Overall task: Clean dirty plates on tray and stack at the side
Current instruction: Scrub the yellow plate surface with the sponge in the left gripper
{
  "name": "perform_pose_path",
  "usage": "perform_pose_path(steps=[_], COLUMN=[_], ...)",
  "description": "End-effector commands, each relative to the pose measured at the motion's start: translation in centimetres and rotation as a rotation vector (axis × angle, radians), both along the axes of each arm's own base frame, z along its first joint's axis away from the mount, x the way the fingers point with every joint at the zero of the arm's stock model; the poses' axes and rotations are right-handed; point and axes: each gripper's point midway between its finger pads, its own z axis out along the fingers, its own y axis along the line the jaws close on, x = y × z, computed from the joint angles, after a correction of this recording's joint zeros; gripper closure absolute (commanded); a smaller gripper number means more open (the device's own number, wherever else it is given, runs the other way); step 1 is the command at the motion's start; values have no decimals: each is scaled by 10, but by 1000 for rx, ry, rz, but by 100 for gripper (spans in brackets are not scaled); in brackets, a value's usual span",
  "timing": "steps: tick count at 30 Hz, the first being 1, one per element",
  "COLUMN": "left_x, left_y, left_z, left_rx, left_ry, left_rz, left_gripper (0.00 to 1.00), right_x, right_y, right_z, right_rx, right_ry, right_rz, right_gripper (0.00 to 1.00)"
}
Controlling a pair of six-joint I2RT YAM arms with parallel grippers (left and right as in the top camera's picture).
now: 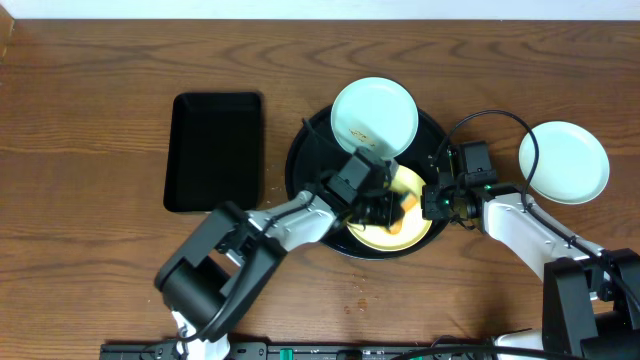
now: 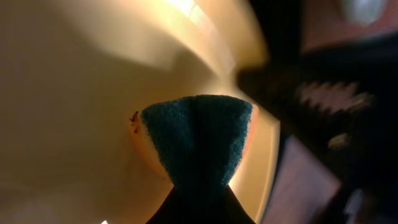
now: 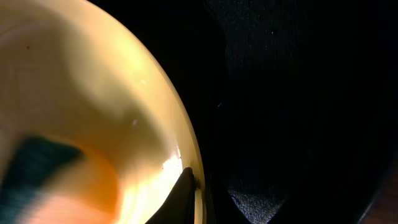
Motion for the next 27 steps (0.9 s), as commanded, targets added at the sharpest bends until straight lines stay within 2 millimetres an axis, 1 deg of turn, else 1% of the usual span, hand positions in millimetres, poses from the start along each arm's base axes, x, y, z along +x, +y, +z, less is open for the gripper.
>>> perform_pose_path(steps=[1, 3, 5, 7, 10, 13, 16, 18, 20, 22, 24, 27], left_x=[41, 56, 61, 57, 43, 34, 32, 28, 19, 10, 0, -7], left_y=[14, 30, 47, 59, 76, 86, 97, 105, 106, 102, 93, 74], left_z=[58, 77, 88, 91, 89, 100, 115, 117, 111, 102, 93, 76], left_rx=[-91, -103, -97, -63, 37, 124, 212, 263, 294, 322, 339, 355], left_ry=[-112, -155, -155, -144, -81, -56, -32, -17, -2, 15, 32, 31], left_rz=[97, 142, 172, 176, 194, 164, 174, 180, 151, 115, 78, 25], left_gripper=[92, 93, 93, 92, 93, 93, 93, 93, 93, 93, 93, 93], right_x=[-11, -12, -12, -11, -11, -11, -11, -11, -11, -11, -11, -11], right_y=[-3, -3, -3, -3, -3, -1, 0, 0, 0, 0, 0, 0], right_z=[-12, -12, -12, -12, -11, -11, -11, -11, -11, -11, -11, -11], right_rx=[-26, -27, -27, -27, -26, -14, -8, -8, -8, -8, -8, -8], right_ry=[47, 48, 47, 47, 45, 44, 45, 45, 45, 45, 45, 45], right_rz=[4, 4, 4, 4, 3, 8, 10, 10, 10, 10, 10, 10], right_gripper=[96, 96, 96, 96, 96, 96, 97, 97, 98, 98, 98, 98])
